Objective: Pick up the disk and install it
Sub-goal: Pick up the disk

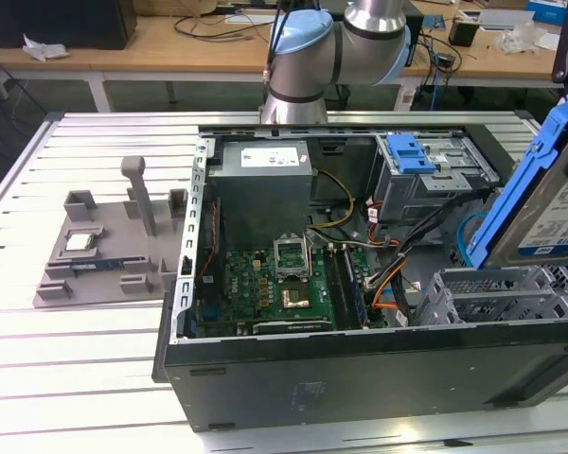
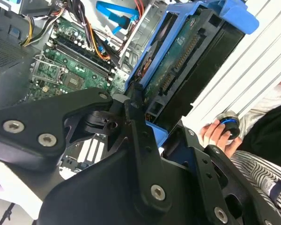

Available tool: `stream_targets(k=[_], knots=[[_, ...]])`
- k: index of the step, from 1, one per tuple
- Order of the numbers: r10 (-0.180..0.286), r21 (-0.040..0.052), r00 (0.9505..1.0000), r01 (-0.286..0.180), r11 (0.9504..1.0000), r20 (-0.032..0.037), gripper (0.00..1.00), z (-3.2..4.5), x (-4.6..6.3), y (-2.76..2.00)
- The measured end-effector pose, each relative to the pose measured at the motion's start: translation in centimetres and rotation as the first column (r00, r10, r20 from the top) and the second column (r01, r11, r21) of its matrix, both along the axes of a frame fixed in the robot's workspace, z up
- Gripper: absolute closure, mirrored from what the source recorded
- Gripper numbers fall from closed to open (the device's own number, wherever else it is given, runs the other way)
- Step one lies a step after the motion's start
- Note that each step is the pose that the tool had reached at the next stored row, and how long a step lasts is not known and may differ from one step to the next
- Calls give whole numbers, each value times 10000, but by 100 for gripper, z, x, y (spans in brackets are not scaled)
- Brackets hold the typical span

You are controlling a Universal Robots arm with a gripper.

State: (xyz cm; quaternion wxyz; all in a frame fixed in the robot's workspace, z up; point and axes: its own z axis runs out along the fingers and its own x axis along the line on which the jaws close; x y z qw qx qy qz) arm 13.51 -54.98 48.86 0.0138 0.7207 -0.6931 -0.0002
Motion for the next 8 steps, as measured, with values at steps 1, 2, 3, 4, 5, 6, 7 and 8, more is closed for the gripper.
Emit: stream_targets(k=[1, 2, 3, 4, 5, 6, 7, 8], knots=[[-58, -1, 10000, 58, 10000, 0, 63, -3, -5, 2], [-185, 0, 9998, 185, 9998, -1, 63, -11, -12, 4], [-529, 0, 9986, 529, 9986, -1, 63, -26, -14, 4], [-687, -2, 9976, 687, 9976, -1, 63, -30, -15, 4], [-838, -1, 9965, 838, 9965, -1, 63, -34, -16, 4], [-940, -4, 9956, 940, 9956, 0, 63, -34, -16, 4], [-970, -4, 9953, 970, 9953, 0, 63, -35, -16, 4], [-977, 1, 9952, 977, 9952, -1, 63, -38, -17, 4]])
